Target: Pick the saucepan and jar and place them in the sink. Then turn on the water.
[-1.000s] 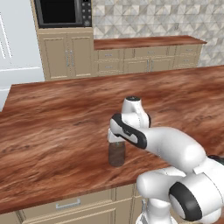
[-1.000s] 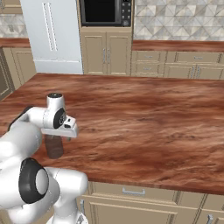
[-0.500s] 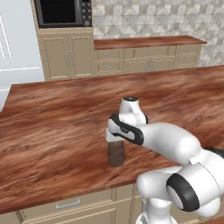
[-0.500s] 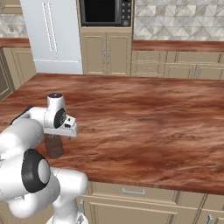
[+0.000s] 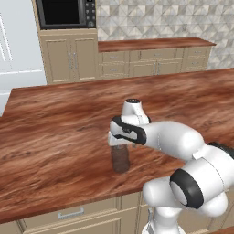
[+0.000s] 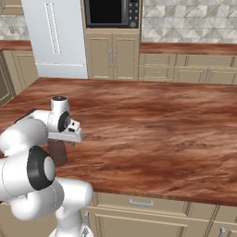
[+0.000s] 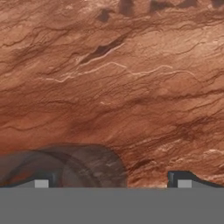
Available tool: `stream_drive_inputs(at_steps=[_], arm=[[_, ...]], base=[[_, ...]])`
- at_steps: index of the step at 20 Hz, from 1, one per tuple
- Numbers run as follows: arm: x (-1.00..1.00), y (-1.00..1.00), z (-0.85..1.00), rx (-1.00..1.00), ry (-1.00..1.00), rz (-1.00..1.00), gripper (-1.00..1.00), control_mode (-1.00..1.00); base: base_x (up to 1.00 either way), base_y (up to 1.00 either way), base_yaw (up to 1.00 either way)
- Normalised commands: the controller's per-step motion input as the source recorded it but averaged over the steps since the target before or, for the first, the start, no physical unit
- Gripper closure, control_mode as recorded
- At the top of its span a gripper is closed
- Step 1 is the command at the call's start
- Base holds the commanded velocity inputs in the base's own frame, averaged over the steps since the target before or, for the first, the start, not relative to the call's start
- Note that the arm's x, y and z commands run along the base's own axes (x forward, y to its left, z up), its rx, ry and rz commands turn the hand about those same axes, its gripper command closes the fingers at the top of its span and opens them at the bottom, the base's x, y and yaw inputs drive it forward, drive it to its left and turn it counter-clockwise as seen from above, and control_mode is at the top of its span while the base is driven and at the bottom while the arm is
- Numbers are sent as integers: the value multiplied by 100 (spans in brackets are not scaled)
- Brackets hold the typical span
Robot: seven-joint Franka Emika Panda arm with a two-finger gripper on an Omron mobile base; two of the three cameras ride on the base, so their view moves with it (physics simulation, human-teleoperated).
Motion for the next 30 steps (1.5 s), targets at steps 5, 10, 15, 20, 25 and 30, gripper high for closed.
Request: stream_drive_inputs(at_steps=[5, 10, 15, 20, 25, 30], arm=[[-42, -5, -51, 0, 0, 0, -100, -100], [-39, -20, -57, 0, 0, 0, -100, -100], [-6, -19, -86, 0, 0, 0, -100, -100], [-2, -1, -58, 0, 1, 0, -100, -100], [-1, 0, -1, 0, 3, 0, 100, -100], [-6, 0, 0, 0, 1, 0, 100, -100]], base=[[0, 0, 0], [0, 0, 0], [0, 0, 0], [0, 0, 0], [0, 0, 0], [0, 0, 0]])
